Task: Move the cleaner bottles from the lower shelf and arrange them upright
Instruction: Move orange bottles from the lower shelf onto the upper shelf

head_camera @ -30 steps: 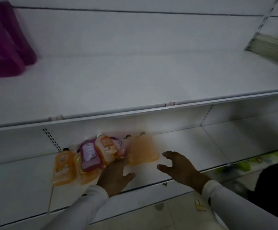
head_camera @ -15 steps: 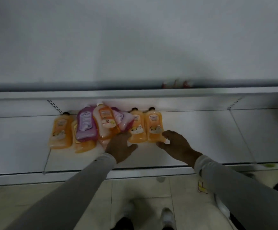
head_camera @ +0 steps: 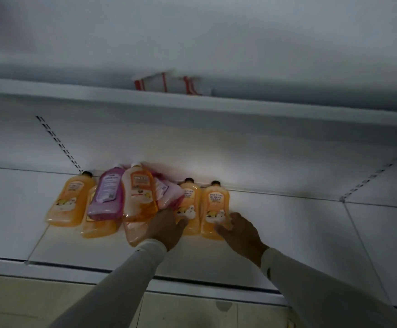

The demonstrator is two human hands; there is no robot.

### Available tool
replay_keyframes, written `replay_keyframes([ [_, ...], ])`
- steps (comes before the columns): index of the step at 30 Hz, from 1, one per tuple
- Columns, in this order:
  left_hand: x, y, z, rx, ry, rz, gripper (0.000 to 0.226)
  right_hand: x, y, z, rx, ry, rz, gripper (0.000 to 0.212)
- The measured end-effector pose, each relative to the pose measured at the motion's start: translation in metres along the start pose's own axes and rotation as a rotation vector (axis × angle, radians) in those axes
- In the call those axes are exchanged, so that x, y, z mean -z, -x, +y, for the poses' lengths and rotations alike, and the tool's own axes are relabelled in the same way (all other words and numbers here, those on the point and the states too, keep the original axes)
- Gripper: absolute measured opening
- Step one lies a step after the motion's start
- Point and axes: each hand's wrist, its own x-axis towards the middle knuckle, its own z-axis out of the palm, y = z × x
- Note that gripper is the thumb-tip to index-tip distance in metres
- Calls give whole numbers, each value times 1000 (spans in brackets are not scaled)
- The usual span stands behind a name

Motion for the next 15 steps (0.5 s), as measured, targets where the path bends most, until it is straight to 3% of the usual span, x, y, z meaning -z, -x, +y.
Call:
replay_keyframes([
  [3,-6,-4,0,-11,-32,25,38,-13,-11,1,-41,-84,21,66],
  [9,-19,-5,-14,31,31,1,64,-26,-15,3,-81,-156,65,59],
  [15,-13,-3,-6,41,131,-46,57,-30,-1,10,-107,-163,118,57],
])
